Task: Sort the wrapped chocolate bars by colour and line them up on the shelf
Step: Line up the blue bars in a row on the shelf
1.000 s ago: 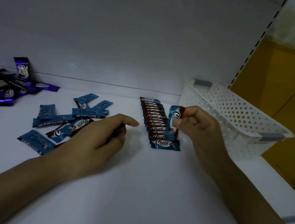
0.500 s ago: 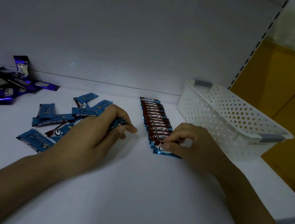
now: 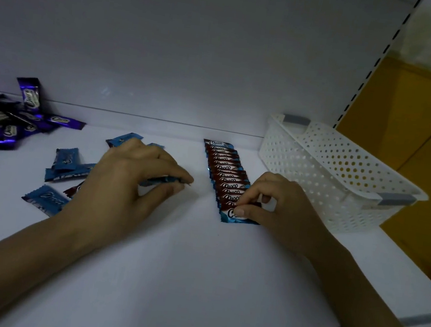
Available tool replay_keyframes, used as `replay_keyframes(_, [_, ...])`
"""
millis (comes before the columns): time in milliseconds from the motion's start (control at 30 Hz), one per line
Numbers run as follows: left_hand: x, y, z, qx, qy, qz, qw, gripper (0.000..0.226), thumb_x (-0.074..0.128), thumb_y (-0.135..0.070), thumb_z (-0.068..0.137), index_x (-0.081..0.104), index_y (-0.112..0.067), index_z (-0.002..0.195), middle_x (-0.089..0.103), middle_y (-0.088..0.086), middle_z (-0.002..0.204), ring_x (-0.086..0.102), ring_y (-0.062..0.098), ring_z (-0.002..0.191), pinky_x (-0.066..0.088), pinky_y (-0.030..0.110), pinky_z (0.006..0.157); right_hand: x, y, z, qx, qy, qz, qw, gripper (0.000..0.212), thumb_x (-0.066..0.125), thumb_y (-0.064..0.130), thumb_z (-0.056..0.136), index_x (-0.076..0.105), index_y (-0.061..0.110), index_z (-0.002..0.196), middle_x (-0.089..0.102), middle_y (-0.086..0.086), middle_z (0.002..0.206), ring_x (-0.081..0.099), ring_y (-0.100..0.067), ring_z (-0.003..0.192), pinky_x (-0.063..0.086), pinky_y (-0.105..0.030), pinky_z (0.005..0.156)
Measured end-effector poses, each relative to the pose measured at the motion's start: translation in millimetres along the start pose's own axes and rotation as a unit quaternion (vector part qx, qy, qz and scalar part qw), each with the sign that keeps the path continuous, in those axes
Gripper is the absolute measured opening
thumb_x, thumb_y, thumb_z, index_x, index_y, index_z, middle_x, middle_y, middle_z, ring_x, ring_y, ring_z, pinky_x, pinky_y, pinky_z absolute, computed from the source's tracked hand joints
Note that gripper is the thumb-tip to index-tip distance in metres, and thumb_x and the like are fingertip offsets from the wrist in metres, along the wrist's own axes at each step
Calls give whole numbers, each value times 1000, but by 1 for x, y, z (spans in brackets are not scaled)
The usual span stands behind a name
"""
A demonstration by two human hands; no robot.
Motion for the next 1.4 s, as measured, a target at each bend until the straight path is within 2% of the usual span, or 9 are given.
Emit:
replay_keyframes(67, [0,0,0,-60,-2,-70,996,5,59,-40,91,63,-44,91,61,-28,81,56,5,77,45,15,63,0,0,-1,7,-19,17,1000,22,77,36,72,57,41,67,58,20,79,54,0,83,41,-15,71])
replay_keyframes(133, [3,1,0,-139,-4,-152,979,12,58,-47,82,59,-37,88,63,-20,87,62,6,79,51,18,62,-2,4,-1,10,-58,58,997,20,76,37,73,57,36,66,58,17,75,52,1,74,38,-9,63])
replay_keyframes(267, [11,-1,2,-255,-19,-356,899,24,68,-28,67,56,-11,80,70,-4,84,71,15,76,56,19,60,-2,17,-1,-13,-73,140,987,22,59,57,74,62,35,75,66,4,81,59,-10,74,43,-19,64])
replay_keyframes(433, [13,-7,3,-288,-13,-445,848,22,65,-10,76,45,-3,69,72,-2,73,70,10,65,55,16,58,15,40,-4,-76,-19,192,978,19,73,28,77,65,34,92,64,5,80,59,-13,69,50,-26,63])
replay_keyframes(567, [13,-13,2,-257,15,-444,859,24,65,-16,69,44,-5,66,72,2,75,69,12,66,55,18,60,19,42,0,-86,6,216,973,21,71,13,81,67,23,99,63,18,78,59,3,71,43,-8,65])
replay_keyframes(800, [15,-9,-2,-198,44,-356,912,31,71,-28,64,53,-6,76,75,2,82,71,20,75,58,25,66,16,43,-1,-82,-1,265,961,25,73,6,77,69,18,98,67,12,80,63,0,71,48,-13,67])
replay_keyframes(1033, [5,2,-4,-102,54,-133,984,30,53,-64,82,61,-36,89,67,-20,99,63,4,95,56,33,76,-3,26,-4,-11,35,206,978,15,72,21,76,71,30,87,68,16,73,63,-4,68,47,-12,57])
replay_keyframes(1200, [1,11,-9,-74,79,-31,994,38,40,-64,81,61,-36,95,63,-18,103,60,7,94,53,40,75,-18,3,-8,49,78,130,987,16,74,20,78,72,32,88,67,21,76,60,3,72,42,-8,59])
replay_keyframes(1400, [5,8,-7,-46,91,-20,995,36,40,-58,85,63,-33,95,63,-16,100,59,5,94,53,36,74,-14,1,-8,29,79,98,992,13,77,19,76,77,21,89,67,17,78,58,5,67,39,-7,62])
Point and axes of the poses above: each hand's wrist, its own z-axis towards the middle knuckle, its own x-axis out of the palm, y = z × x, the point moved 1 cm from there along z, towards the middle knuckle
